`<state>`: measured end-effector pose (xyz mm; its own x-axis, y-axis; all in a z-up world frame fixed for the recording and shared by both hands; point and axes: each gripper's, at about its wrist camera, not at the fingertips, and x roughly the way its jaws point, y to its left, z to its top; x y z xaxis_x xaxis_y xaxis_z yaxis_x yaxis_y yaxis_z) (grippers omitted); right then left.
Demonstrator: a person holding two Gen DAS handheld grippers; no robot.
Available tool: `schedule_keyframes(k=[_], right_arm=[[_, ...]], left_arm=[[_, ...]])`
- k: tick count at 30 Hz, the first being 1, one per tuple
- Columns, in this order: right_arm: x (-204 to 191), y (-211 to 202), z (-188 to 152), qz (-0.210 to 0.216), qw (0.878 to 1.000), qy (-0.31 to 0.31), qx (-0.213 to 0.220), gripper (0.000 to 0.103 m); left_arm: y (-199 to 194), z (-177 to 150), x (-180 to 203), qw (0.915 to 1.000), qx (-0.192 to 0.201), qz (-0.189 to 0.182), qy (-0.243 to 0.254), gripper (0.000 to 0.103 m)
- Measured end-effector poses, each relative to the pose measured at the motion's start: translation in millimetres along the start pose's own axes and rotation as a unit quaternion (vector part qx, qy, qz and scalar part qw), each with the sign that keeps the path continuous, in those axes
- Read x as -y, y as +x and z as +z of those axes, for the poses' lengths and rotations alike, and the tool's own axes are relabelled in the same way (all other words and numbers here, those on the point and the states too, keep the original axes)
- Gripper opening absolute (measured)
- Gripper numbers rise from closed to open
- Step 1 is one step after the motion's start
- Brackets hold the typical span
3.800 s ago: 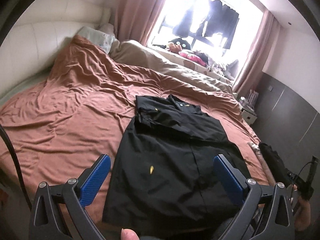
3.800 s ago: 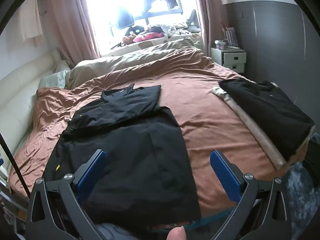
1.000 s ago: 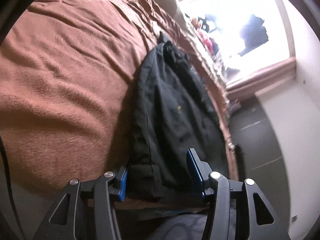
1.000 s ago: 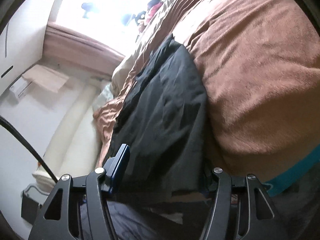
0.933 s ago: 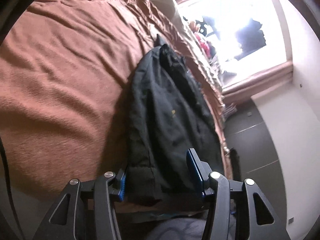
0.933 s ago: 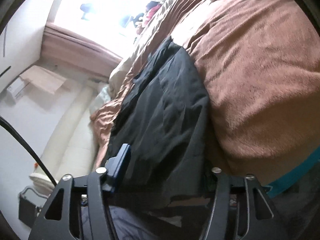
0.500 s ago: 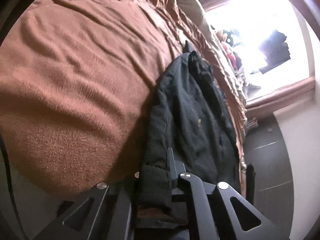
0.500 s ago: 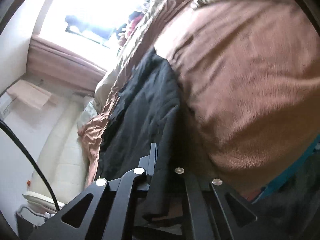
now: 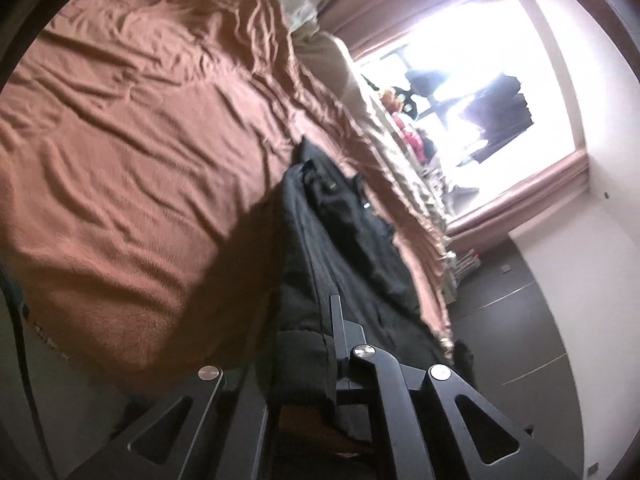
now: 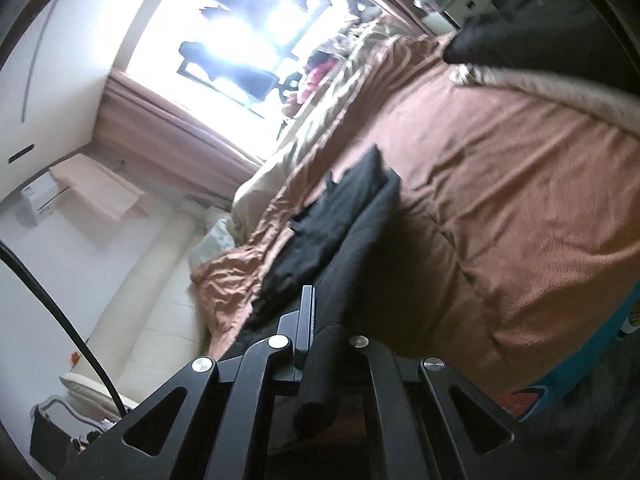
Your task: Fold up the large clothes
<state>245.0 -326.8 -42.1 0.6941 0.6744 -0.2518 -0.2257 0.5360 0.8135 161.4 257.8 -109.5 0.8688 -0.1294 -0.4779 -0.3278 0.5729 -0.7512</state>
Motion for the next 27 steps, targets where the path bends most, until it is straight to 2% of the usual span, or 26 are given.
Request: schedule_keyframes(k=[7, 16, 27], right_arm=[[-16.8, -43.4, -15.7, 0.025, 0.999, -0.023, 0.014, 0.000], [-22.6, -82.7, -40.3, 0.031, 0.998, -0.046, 0.013, 0.000], [-17.5, -121.8, -67.4, 0.013, 0.998, -0.062, -0.010, 0.000]], left_arm=[[-56.7, -11.9, 15.6, 0.9993, 0.022, -0.024, 0.017, 0.001], [-122.4, -48.7, 12.0, 0.9981, 0.039, -0.042, 0.024, 0.001], [-162.6, -99.0, -13.9, 0.9985, 0.029, -0.035, 0.031, 0.001]])
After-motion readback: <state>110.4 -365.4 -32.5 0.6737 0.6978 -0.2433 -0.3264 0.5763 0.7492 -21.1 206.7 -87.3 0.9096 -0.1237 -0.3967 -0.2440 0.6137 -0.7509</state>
